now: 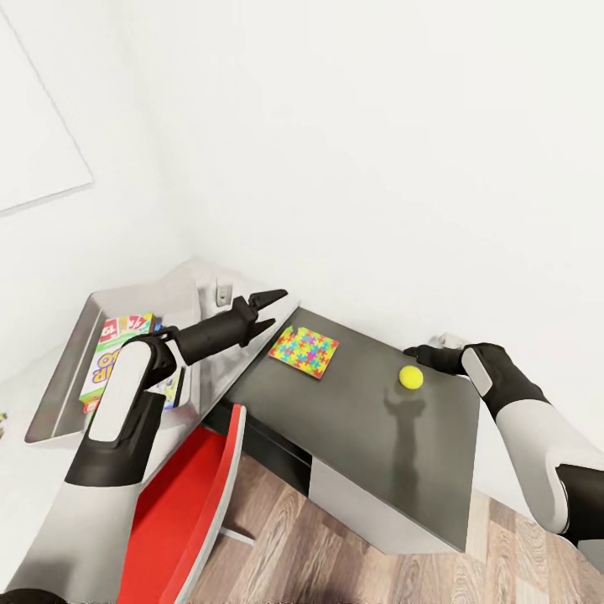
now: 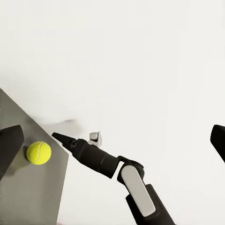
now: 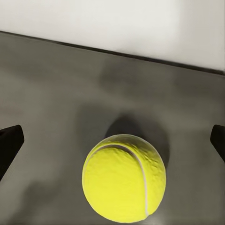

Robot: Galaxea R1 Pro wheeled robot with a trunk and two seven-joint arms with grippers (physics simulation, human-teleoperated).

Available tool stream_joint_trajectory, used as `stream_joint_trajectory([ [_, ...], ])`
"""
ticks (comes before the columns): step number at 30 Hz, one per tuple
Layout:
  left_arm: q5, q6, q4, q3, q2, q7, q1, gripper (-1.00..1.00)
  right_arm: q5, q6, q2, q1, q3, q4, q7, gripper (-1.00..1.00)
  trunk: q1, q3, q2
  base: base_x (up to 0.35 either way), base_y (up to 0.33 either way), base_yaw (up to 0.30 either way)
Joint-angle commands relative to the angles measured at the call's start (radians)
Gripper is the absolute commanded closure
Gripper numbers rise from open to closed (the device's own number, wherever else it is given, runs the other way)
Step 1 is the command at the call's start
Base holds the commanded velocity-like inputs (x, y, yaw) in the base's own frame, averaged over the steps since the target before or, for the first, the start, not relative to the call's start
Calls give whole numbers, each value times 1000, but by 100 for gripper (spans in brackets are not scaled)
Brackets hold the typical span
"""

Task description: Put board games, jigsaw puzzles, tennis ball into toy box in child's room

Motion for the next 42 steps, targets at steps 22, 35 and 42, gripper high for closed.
stream_joint_trajectory([
  [22,49,0,-8,-5,-6,58,-8,-100,4,5,7,1,-5,1,4,-100,0,-35,-1,0,0,0],
  [35,49,-1,-8,-7,-15,60,-6,-100,8,5,18,2,-4,1,5,-100,0,-41,-1,0,0,0],
  [42,48,-2,-8,-8,-22,61,-6,-100,8,5,19,2,-4,1,5,-100,0,-45,-1,0,0,0],
])
